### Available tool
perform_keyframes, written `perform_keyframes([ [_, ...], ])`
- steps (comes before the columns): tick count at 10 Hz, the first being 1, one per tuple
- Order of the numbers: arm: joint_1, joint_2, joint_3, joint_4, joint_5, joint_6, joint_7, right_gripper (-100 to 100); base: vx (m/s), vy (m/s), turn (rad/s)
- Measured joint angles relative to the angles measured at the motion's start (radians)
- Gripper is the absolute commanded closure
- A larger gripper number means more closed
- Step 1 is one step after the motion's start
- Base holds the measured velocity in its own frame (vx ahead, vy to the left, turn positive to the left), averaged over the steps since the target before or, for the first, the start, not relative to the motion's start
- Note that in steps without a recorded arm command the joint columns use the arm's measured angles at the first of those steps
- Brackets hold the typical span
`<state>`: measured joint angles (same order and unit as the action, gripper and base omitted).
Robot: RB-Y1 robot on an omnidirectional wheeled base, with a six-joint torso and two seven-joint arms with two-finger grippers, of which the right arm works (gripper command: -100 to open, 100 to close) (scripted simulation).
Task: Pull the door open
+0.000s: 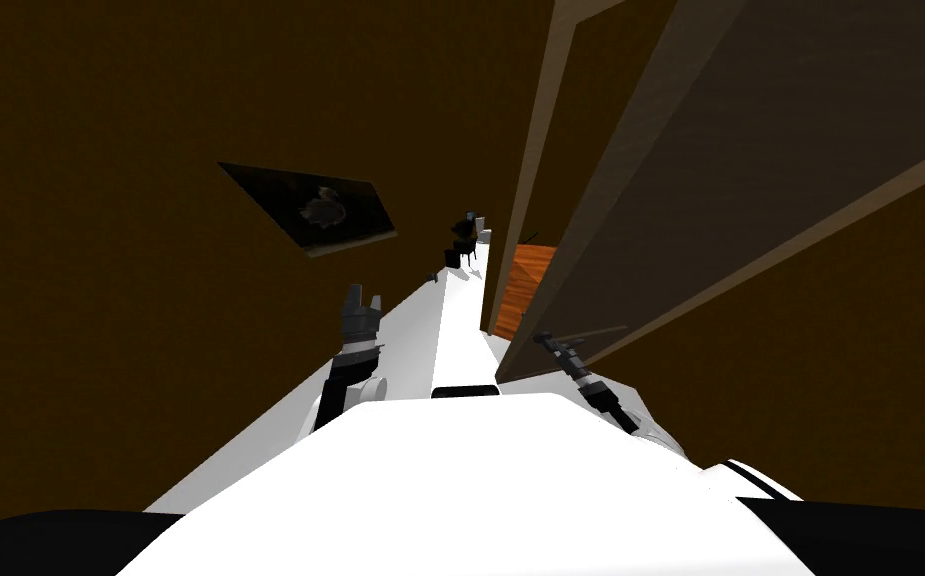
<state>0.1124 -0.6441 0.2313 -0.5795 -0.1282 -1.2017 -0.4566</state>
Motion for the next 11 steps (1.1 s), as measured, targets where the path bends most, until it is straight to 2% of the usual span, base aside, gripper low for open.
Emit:
perform_keyframes([
  [1, 0.009, -0.007, 0.002, -0.002, -0.002, -0.01, -0.003, 100, -0.097, -0.031, 0.03],
  [11, 0.035, 0.003, -0.024, -0.015, 0.018, -0.015, -0.006, 100, -0.188, -0.094, 0.177],
])
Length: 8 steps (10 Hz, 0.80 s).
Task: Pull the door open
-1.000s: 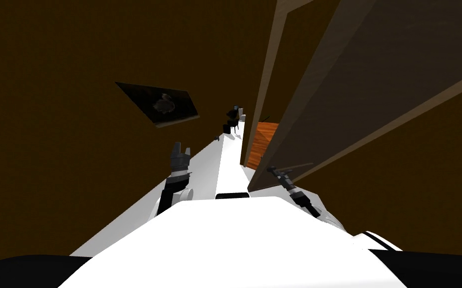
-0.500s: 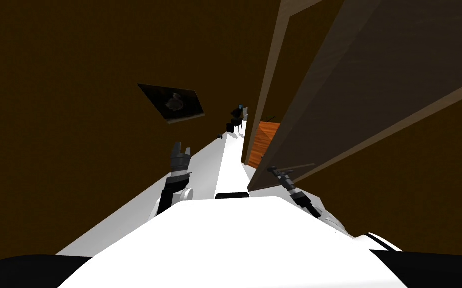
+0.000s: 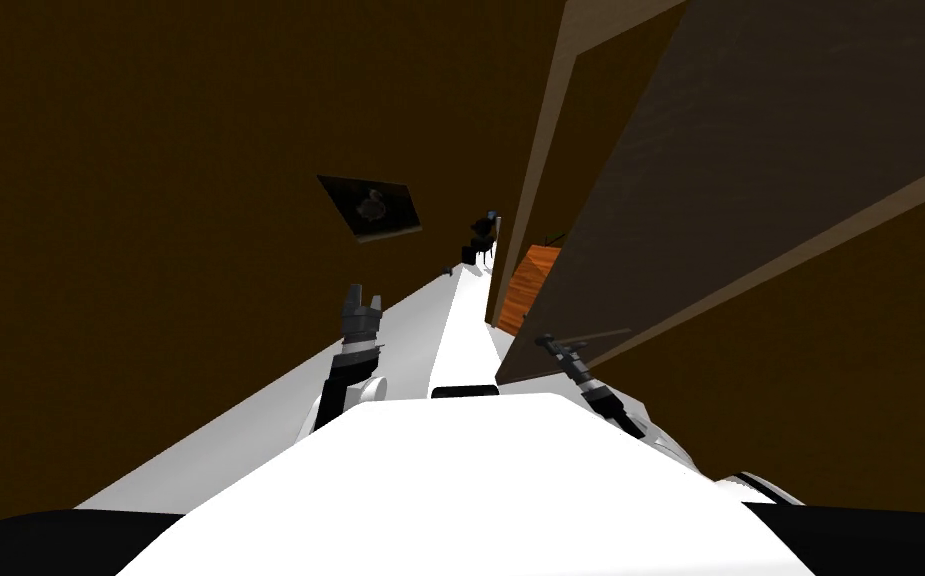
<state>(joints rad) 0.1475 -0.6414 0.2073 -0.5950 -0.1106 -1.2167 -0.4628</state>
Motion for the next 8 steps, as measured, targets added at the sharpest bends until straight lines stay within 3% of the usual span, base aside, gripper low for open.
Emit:
perform_keyframes([
  [4, 0.014, -0.001, -0.014, -0.017, 0.005, 0.004, 0.001, 100, -0.177, -0.045, 0.127],
  [8, 0.012, -0.003, -0.008, 0.008, 0.004, -0.021, -0.004, 100, -0.175, -0.08, 0.161],
])
